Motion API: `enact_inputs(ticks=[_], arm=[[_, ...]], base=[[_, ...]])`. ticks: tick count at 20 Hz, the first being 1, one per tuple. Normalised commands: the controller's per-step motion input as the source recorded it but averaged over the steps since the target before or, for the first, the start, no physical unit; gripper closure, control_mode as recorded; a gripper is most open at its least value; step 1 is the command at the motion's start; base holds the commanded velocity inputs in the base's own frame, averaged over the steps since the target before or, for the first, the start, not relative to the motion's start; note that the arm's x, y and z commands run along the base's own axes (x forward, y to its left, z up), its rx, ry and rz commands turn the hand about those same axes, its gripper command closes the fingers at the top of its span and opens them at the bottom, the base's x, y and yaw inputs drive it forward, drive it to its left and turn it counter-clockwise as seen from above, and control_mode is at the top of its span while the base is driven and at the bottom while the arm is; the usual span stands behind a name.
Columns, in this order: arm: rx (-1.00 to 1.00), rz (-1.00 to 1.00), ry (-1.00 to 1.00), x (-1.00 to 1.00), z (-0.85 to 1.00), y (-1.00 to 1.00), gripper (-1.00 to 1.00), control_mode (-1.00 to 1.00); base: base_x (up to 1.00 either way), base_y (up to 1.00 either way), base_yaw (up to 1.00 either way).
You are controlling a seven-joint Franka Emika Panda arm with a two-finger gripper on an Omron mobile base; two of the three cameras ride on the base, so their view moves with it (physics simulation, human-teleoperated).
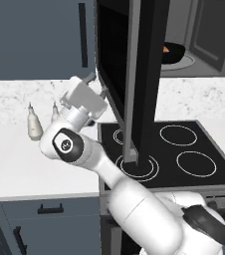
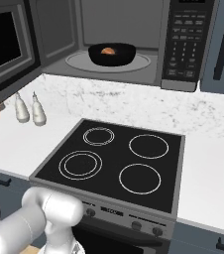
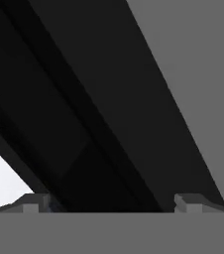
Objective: Pick the onion from the sink and place it in the bowl. Then pick the bowl and place it in the microwave. Then close the microwave door and press the start button.
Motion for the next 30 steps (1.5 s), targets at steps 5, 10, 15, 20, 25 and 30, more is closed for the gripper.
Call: enact_inputs(ticks=[5,10,15,20,25,30], arm=[[0.09,0.00,0.15,-0.20,0.50,-0.71,-1.00,-1.00],[0.07,0.01,0.13,-0.15,0.39,-0.80,-1.00,-1.00],[0.03,0.10,0.14,-0.02,0.21,-0.77,-1.00,-1.00],[0.01,0.21,0.19,0.00,0.01,-0.68,-1.00,-1.00],[0.08,0.25,0.15,0.04,0.01,-0.68,-1.00,-1.00],[0.15,0.19,0.15,0.36,0.20,-0.57,-1.00,-1.00]], base=[[0.00,0.00,0.00],[0.00,0.00,0.00],[0.00,0.00,0.00],[0.00,0.00,0.00],[0.00,0.00,0.00],[0.00,0.00,0.00]])
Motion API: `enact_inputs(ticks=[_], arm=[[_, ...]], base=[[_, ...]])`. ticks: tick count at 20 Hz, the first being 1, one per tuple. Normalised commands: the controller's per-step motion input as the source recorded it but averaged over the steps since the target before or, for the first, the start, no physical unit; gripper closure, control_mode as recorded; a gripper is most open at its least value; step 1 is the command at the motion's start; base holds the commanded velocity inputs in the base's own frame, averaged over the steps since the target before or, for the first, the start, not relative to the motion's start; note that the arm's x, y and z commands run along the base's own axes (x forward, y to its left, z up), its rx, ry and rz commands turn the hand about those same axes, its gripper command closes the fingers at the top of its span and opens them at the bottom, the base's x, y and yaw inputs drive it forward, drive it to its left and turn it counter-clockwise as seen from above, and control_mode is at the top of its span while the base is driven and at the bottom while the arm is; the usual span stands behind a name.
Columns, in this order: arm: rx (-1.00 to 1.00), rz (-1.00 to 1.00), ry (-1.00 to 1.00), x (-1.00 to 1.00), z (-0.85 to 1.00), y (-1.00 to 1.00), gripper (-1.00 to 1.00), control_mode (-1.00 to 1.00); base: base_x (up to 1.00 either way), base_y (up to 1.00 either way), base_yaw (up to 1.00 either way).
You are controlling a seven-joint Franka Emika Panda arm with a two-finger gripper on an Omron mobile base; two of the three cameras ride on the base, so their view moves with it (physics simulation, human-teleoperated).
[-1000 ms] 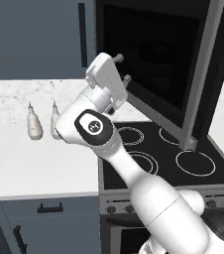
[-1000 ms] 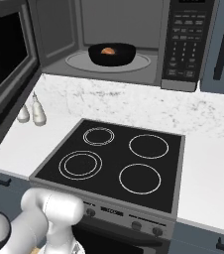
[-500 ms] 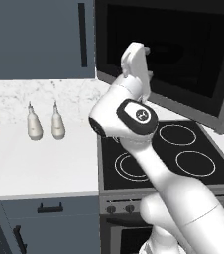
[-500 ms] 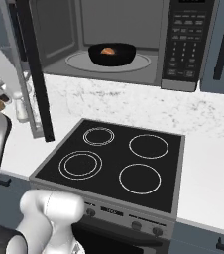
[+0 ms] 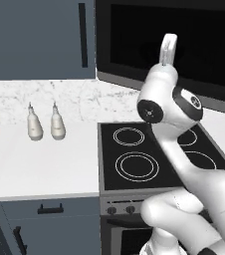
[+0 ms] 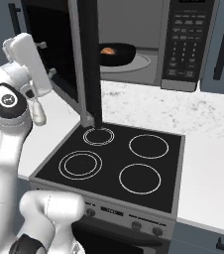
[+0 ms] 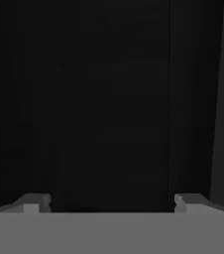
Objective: Pick the onion from the sink and place it in the bowl. Then pick the bowl and place it in the microwave. Then close the microwave door and press the start button.
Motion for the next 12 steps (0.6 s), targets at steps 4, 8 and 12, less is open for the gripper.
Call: enact_inputs(ticks=[4,8,12], arm=[[0.20,0.19,0.12,0.68,0.08,-0.51,-1.00,-1.00],[0.21,0.25,0.12,0.69,0.00,-0.49,-1.00,-1.00],[0.21,0.22,0.11,0.71,0.00,-0.38,-1.00,-1.00]], base=[[0.00,0.00,0.00],[0.00,0.00,0.00],[0.00,0.00,0.00]])
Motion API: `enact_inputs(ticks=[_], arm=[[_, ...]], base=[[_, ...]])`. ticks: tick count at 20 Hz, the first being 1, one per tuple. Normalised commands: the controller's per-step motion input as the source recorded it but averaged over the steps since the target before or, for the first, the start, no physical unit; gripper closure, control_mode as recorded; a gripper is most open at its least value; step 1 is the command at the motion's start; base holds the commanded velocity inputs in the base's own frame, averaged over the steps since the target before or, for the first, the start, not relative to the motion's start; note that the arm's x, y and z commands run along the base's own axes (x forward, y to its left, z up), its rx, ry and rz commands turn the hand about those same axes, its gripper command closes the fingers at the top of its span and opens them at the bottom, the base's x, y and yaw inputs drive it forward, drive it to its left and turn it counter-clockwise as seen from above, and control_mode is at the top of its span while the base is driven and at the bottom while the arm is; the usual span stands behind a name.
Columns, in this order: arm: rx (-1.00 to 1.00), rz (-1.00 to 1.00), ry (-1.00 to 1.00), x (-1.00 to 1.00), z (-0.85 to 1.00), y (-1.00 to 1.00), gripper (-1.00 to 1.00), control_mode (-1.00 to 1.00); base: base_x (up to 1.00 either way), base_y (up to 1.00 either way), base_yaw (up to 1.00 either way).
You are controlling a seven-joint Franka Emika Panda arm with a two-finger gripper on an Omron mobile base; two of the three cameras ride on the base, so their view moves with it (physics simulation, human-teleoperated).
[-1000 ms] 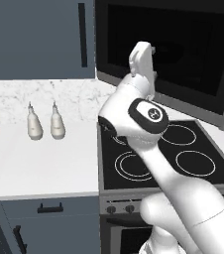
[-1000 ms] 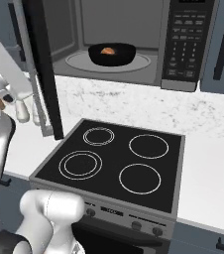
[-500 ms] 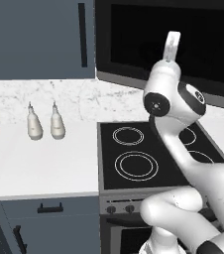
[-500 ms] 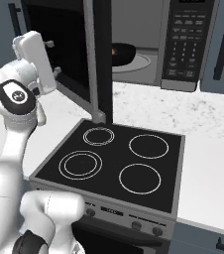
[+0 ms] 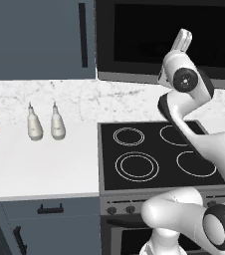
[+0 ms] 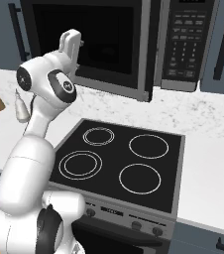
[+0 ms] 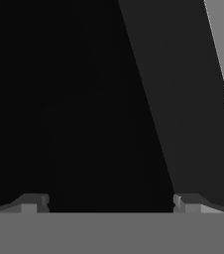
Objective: Pick the onion from the sink and place it in the bowl. Then pick the bowl and place it in the microwave. Then close the microwave door and press the start button.
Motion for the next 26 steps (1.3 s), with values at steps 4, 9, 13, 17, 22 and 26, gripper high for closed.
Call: enact_inputs(ticks=[4,9,13,17,22,26], arm=[[0.19,0.15,0.18,0.83,0.05,-0.07,-1.00,-1.00],[0.15,0.05,0.28,0.80,0.24,0.00,-1.00,-1.00],[0.12,0.04,0.22,0.55,0.04,0.00,-1.00,-1.00],[0.10,0.05,0.03,-0.39,-0.01,0.00,-1.00,-1.00],[0.10,0.00,0.00,-1.00,0.01,0.01,-1.00,-1.00],[0.07,-0.05,0.03,-0.87,0.00,0.00,-1.00,-1.00]], base=[[0.00,0.00,0.00],[0.00,0.00,0.00],[0.00,0.00,0.00],[0.00,0.00,0.00],[0.00,0.00,0.00],[0.00,0.00,0.00]])
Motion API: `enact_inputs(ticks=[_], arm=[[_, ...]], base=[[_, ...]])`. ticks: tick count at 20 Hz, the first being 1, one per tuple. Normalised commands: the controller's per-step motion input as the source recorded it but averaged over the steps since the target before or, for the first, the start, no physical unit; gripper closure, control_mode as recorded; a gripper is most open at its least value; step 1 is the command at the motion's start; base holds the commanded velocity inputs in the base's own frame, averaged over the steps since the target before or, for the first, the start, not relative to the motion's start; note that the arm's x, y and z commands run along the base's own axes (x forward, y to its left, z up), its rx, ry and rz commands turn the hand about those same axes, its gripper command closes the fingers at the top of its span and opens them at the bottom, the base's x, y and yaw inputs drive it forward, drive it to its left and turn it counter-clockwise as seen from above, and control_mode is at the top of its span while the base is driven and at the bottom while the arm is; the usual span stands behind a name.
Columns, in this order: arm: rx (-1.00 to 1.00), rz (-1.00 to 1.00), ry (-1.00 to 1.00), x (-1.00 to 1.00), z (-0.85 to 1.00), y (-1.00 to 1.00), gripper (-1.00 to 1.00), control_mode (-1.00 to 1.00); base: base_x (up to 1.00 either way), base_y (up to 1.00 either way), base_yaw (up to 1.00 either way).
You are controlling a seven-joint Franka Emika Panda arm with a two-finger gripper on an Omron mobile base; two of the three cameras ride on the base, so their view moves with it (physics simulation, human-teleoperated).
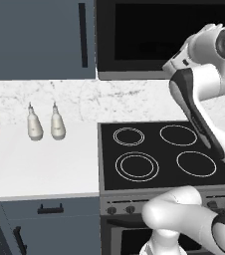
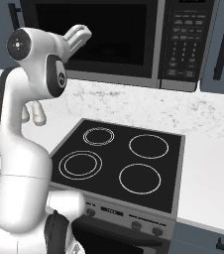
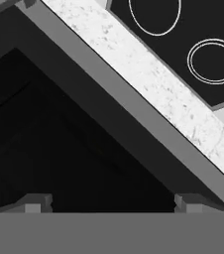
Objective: Pick the onion from the sink and place it in the bowl. Then pick the bowl and place it in the microwave. Then close the microwave door and press the start button.
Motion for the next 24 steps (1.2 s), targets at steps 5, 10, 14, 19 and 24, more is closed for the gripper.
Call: enact_inputs(ticks=[5,10,14,19,24], arm=[[0.12,-0.22,0.07,-0.49,0.00,-0.13,-1.00,-1.00],[0.18,-0.16,0.00,-0.31,0.00,-0.44,-1.00,-1.00],[0.06,-0.07,-0.04,-0.13,-0.05,-0.14,-1.00,-1.00],[0.04,-0.01,-0.03,0.00,0.00,-0.01,-1.00,-1.00],[0.01,0.00,0.00,0.00,0.00,0.00,-1.00,-1.00]], base=[[0.00,0.00,0.00],[0.00,0.00,0.00],[0.00,0.00,0.00],[0.00,0.00,0.00],[0.00,0.00,0.00]])
